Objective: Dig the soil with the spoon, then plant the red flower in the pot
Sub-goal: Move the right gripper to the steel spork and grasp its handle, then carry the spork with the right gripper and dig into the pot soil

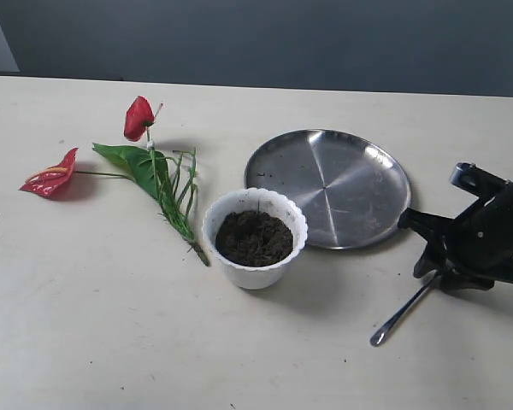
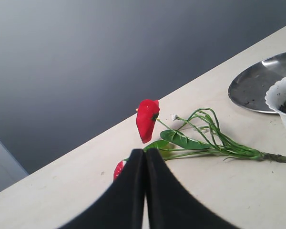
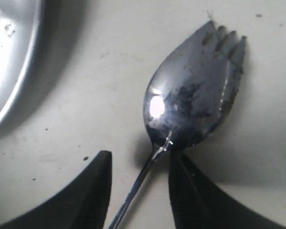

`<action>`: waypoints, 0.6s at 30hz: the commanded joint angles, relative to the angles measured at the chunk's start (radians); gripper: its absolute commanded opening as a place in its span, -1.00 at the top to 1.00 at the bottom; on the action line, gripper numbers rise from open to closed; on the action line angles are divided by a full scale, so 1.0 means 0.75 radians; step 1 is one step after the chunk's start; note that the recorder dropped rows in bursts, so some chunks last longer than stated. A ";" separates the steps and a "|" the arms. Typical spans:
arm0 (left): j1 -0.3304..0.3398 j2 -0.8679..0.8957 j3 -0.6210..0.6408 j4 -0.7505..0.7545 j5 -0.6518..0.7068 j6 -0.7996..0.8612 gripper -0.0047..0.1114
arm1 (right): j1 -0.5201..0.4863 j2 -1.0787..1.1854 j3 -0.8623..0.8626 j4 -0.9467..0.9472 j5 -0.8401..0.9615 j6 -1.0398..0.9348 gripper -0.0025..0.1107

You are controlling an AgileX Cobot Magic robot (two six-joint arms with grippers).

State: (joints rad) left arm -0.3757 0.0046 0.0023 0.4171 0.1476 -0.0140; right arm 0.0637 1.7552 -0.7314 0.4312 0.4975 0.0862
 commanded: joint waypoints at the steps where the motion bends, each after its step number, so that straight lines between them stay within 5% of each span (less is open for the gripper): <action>1: -0.009 -0.006 -0.003 -0.010 -0.014 -0.007 0.91 | -0.005 0.005 -0.004 0.001 -0.020 0.004 0.28; 9: -0.009 -0.006 -0.003 -0.010 -0.014 -0.007 0.91 | -0.005 0.118 -0.004 0.009 0.001 0.007 0.30; 18: -0.009 -0.006 -0.003 -0.010 -0.014 -0.007 0.91 | -0.005 0.125 -0.004 0.000 0.029 -0.006 0.97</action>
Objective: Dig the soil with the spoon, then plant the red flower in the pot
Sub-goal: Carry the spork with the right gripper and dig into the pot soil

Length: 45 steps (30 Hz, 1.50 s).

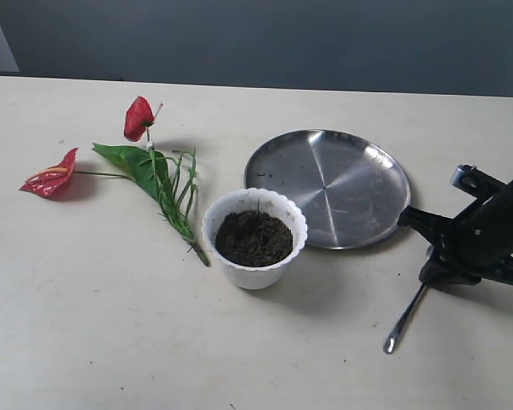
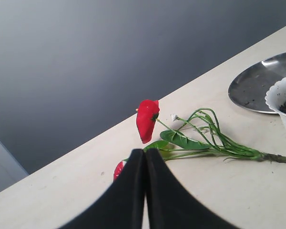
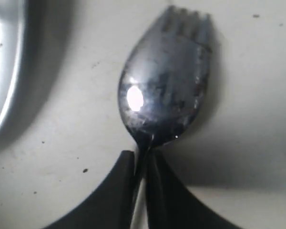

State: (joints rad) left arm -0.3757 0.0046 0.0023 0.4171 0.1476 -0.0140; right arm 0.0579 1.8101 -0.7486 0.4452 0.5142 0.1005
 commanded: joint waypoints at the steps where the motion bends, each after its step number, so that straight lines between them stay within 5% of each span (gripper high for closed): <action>1: -0.009 -0.006 -0.003 -0.010 -0.014 -0.007 0.91 | 0.003 0.052 0.019 -0.019 0.017 -0.025 0.97; 17: -0.009 -0.006 -0.003 -0.010 -0.016 -0.007 0.91 | 0.003 -0.392 0.019 -0.223 0.186 -0.100 0.97; 23: -0.009 -0.006 -0.003 -0.010 -0.016 -0.007 0.91 | 0.013 -0.685 -0.135 -0.120 0.184 -0.830 0.97; 30: -0.009 -0.006 -0.003 -0.010 -0.016 -0.007 0.91 | 0.527 -0.548 -0.211 -0.153 -0.075 -1.913 0.97; 37: -0.009 -0.006 -0.003 -0.010 -0.014 -0.007 0.91 | 0.902 -0.381 -0.211 -0.722 -0.117 -1.974 0.97; 45: -0.009 -0.006 -0.003 -0.010 -0.014 -0.007 0.91 | 0.910 -0.279 -0.293 -0.808 -0.108 -1.833 0.97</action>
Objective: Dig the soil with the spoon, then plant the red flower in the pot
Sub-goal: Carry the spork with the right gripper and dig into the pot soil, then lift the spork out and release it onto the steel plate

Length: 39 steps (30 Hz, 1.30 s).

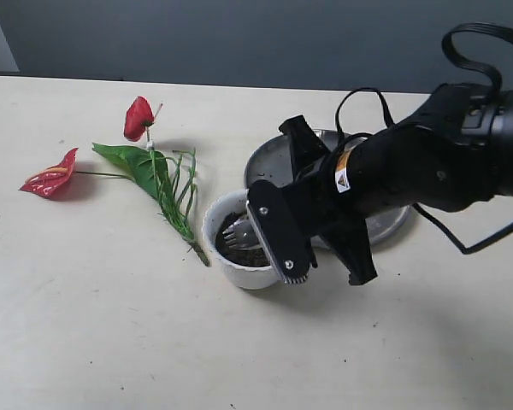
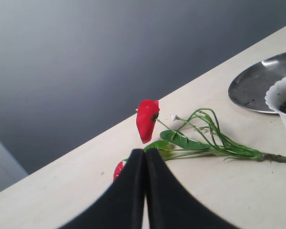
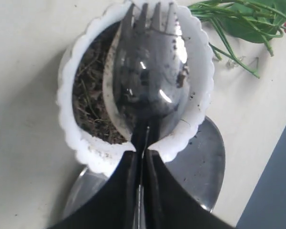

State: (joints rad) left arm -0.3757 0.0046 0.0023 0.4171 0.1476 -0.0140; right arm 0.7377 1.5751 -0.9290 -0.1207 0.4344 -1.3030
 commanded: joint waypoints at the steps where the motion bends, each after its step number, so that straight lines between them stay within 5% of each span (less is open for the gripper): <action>1: -0.009 -0.006 -0.003 -0.010 -0.014 -0.007 0.91 | 0.003 0.053 -0.074 -0.054 -0.001 0.039 0.97; 19: -0.009 -0.006 -0.003 -0.010 -0.014 -0.007 0.91 | 0.003 0.238 -0.204 -0.135 0.125 0.184 0.97; 25: -0.009 -0.006 -0.003 -0.010 -0.014 -0.007 0.91 | 0.003 0.173 -0.205 -0.353 0.112 0.497 0.97; 39: -0.009 -0.006 -0.003 -0.010 -0.016 -0.007 0.91 | 0.003 0.287 -0.205 -0.271 0.157 0.521 0.97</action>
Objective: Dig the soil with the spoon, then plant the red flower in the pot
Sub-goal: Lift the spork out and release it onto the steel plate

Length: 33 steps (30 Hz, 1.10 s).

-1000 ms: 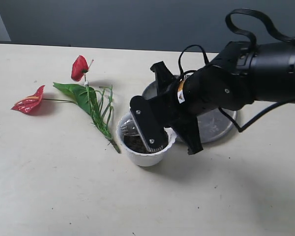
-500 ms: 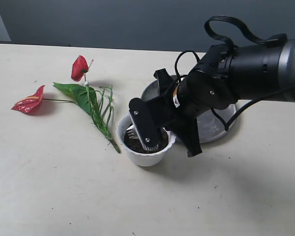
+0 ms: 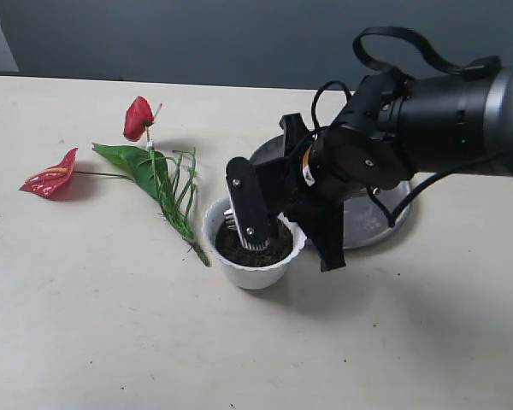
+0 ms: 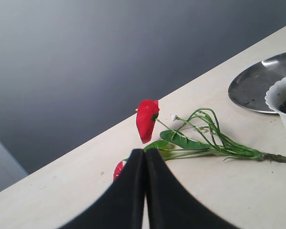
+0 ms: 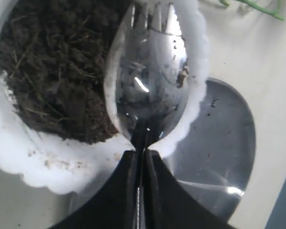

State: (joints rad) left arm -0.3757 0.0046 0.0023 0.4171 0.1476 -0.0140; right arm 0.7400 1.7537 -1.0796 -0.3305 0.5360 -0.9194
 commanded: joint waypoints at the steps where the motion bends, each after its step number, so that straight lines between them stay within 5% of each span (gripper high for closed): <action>1: -0.009 -0.006 -0.003 -0.010 -0.016 -0.007 0.91 | 0.000 0.056 -0.004 0.009 0.034 0.018 0.97; 28: -0.009 -0.006 -0.003 -0.010 -0.014 -0.007 0.91 | -0.002 -0.100 -0.096 0.106 0.056 0.328 0.97; 33: -0.009 -0.006 -0.003 -0.010 -0.014 -0.007 0.91 | -0.129 -0.145 -0.096 0.080 -0.007 0.518 0.97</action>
State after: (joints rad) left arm -0.3757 0.0046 0.0023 0.4171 0.1476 -0.0140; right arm 0.7090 1.6601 -1.1480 -0.2516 0.5622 -0.6123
